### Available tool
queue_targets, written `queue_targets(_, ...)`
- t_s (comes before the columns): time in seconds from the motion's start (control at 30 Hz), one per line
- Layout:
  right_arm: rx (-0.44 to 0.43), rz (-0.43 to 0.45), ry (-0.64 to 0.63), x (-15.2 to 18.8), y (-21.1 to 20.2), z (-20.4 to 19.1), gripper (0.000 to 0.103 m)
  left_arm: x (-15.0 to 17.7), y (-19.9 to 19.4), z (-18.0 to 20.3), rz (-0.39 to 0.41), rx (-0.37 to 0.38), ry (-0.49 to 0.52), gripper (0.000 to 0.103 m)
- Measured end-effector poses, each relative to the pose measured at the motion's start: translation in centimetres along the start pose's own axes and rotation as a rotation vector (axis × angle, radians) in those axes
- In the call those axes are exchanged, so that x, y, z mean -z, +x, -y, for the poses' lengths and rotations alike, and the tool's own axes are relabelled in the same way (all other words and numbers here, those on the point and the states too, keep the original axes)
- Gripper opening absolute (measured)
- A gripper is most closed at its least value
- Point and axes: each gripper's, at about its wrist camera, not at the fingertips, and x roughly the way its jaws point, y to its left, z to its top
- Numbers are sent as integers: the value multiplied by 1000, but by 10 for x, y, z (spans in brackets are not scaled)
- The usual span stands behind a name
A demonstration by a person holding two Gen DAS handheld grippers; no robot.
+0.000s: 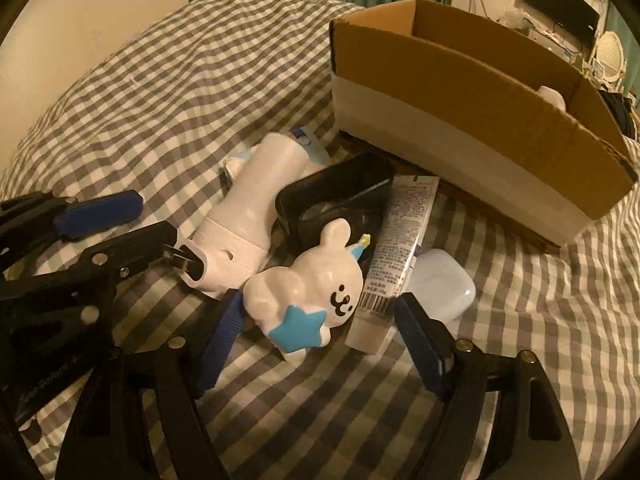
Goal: Organize objects
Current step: 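Grasp the white bottle with the left tool while the right tool reaches the bunny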
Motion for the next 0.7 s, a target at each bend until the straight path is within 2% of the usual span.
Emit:
queue_targets(0.13,2,-41,6,-1,13,3,79,1,0,-1,-1,1,3,47)
queue_targets(0.17,-2,-31,13,-1,11,3,75,1,0,-1,-1,3,1,48)
queue_targets(0.27,-16,10,48,0,0,10,24,1,0,0,-3,5,5,49)
queue_targets(0.4,-62,42,133,3,-14,27,22,1,1,5,-6,2,25,55)
queue_targets(0.47,-55,43,147,4,-16,30,22,0,3,6,-8,1,33,59)
queue_targets(0.7,-4,72,176,5,-28,37,22,-11,13,8,-18,17,6,62)
